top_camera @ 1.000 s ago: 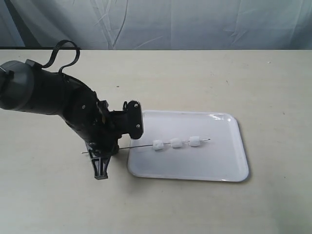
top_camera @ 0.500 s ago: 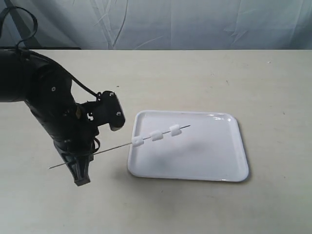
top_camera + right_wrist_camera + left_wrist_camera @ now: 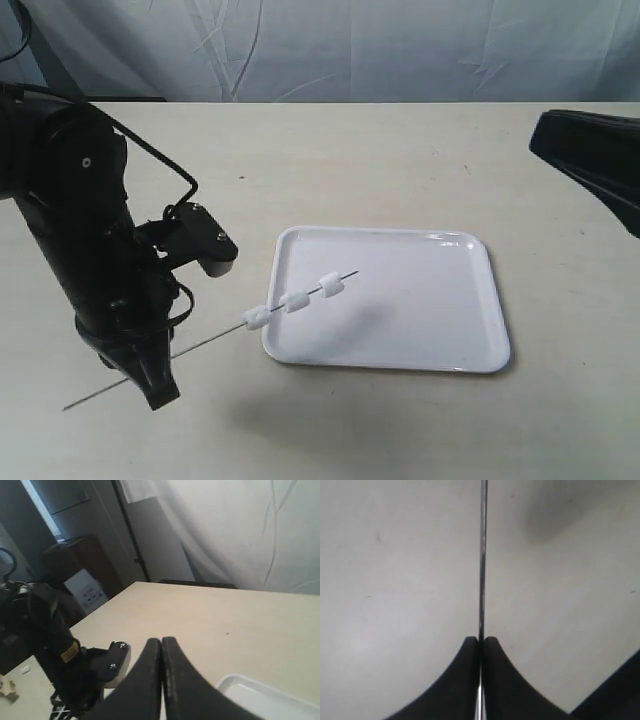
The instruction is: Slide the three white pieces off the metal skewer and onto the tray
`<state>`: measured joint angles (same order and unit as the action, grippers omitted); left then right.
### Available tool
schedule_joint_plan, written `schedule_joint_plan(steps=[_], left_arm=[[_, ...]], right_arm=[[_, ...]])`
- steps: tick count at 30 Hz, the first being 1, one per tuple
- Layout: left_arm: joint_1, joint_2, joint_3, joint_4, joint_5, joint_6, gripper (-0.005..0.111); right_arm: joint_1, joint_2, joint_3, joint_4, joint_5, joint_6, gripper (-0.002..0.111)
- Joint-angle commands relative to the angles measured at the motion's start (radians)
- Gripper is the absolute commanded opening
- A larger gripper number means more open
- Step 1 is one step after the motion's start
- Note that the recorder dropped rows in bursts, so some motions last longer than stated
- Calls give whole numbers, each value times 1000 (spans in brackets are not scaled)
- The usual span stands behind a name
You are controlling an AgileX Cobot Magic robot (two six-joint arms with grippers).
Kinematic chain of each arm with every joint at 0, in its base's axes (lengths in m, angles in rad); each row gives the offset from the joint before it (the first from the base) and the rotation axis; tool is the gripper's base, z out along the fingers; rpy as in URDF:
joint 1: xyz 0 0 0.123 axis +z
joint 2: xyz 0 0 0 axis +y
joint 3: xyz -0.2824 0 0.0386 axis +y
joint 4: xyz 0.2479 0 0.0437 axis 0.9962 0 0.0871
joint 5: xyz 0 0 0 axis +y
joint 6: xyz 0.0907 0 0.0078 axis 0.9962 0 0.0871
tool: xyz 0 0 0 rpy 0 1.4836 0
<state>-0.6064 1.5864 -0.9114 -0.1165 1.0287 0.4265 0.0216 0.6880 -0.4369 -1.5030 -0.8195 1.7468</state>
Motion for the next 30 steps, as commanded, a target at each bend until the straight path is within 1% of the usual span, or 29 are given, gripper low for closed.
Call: schedule_joint_plan(steps=[1, 5, 10, 15, 19, 20, 23, 27, 30], left_arm=[[-3, -10, 1, -173, -20, -8, 0], [-3, -17, 5, -246, -40, -13, 0], [-3, -33, 50, -285, -129, -124, 0], [-3, -60, 137, -374, -174, -145, 0], [-3, -85, 228, -518, -239, -129, 0], [-3, -90, 248, -570, -257, -103, 0], [-3, -97, 292, -751, -291, 61, 0], [-3, -97, 326, -1046, -285, 274, 0], [-3, -97, 341, -1187, -263, 402, 0]], right_arm=[[1, 70, -18, 38, -47, 2, -1], [1, 100, -18, -23, -33, -27, -1], [1, 159, -18, -67, 29, -17, -1], [1, 251, -18, -67, 183, 119, -1], [1, 331, -18, -60, 254, 194, -1], [1, 352, -18, -60, 265, 194, -1], [1, 424, -18, -62, 272, 196, -1], [1, 560, -18, -79, 218, 228, -1], [1, 675, -18, -77, 147, 228, -1]])
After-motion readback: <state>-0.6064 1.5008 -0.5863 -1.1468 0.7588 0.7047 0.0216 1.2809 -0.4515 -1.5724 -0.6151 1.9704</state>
